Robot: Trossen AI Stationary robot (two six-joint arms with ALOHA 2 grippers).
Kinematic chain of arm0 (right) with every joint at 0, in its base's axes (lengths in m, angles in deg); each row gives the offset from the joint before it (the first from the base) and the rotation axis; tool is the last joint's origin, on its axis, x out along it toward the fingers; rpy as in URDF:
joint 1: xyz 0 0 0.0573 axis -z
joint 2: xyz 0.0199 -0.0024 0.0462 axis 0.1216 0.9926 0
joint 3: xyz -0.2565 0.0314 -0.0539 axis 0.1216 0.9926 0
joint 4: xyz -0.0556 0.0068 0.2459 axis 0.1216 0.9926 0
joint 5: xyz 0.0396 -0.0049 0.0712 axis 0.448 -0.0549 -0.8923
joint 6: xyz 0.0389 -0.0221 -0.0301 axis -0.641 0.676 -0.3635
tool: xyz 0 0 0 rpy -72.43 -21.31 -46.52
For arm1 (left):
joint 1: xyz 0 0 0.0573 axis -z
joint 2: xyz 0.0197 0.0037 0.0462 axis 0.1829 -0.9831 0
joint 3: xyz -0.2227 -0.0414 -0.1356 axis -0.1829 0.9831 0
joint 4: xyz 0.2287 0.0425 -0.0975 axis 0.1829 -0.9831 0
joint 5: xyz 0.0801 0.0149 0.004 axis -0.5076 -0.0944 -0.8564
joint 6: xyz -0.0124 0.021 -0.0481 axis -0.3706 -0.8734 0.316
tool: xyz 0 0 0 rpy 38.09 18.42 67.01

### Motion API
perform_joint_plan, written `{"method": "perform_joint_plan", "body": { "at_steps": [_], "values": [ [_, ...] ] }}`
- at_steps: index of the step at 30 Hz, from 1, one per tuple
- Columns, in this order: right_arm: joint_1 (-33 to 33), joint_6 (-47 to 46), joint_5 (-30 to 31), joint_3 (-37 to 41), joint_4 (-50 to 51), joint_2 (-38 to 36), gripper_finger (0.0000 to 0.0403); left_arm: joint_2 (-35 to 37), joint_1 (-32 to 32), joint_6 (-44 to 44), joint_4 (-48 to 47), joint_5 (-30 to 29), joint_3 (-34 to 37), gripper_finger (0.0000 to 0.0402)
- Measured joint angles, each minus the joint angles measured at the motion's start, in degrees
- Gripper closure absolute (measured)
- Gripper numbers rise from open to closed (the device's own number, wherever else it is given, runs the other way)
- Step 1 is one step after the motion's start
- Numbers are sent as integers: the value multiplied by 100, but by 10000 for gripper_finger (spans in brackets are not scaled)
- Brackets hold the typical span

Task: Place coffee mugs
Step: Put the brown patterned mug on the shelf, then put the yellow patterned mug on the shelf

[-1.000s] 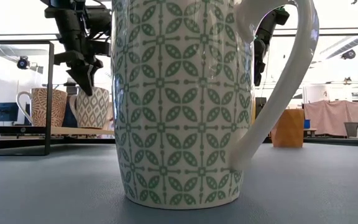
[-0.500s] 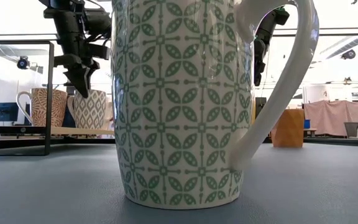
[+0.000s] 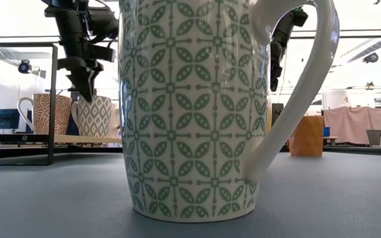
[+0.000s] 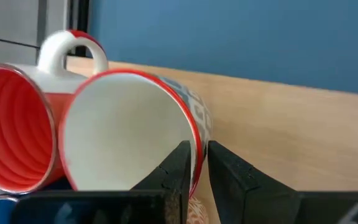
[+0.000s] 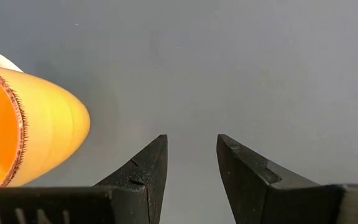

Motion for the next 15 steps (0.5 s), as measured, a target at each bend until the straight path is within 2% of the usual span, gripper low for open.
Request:
{"method": "perform_joint_plan", "body": {
  "at_steps": [8,15],
  "values": [
    [0,-31,-3,0,-8,-1,275,260,2,109,-10,45,-95,364],
    [-29,-220,-276,0,-260,-25,275,431,76,279,248,683,-104,363]
  ]
}}
